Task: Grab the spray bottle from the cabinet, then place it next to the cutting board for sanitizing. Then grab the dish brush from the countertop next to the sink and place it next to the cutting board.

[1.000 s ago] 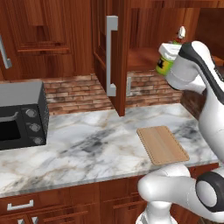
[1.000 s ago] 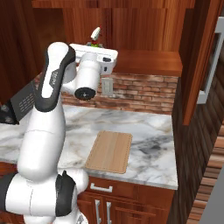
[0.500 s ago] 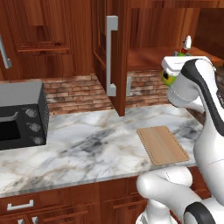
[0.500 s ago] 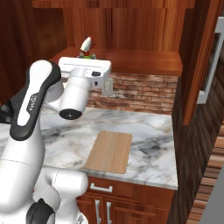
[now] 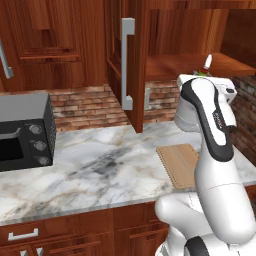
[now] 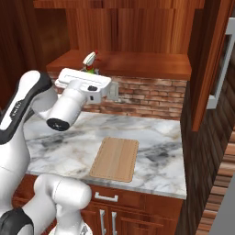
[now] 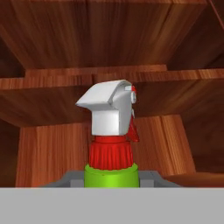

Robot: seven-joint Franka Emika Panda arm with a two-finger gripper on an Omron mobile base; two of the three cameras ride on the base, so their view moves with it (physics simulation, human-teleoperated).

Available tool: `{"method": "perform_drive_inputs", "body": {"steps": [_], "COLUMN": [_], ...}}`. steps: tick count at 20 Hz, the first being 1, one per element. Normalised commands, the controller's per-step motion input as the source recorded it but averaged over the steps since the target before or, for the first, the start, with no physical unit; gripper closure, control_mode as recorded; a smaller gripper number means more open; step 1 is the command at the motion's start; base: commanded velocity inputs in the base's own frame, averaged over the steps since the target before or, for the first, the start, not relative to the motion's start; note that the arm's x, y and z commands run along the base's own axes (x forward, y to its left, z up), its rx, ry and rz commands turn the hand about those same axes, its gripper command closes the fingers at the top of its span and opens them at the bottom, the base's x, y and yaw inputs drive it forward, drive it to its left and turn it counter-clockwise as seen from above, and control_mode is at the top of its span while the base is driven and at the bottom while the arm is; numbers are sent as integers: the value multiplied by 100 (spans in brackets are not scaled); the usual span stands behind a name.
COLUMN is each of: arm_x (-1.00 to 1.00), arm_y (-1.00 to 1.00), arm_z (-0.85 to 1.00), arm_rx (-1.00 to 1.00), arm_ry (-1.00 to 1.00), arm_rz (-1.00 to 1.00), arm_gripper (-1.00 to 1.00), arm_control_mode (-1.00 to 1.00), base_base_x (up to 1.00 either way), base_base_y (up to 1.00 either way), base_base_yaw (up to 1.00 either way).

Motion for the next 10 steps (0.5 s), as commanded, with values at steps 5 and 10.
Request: {"method": "perform_drive_inputs", "body": {"steps": [5, 10], "arm_x": [-13, -8], "arm_y": [1, -3], "arm_z": [0, -9], "arm_rx": [0, -3], "arm_ry": [11, 1], "arm_rz": [8, 12], "arm_gripper": [100, 100], "arm_control_mode": [-100, -100], "base_base_x": [0, 0], "base_base_y": [0, 0], "base_base_yaw": [0, 0]}}
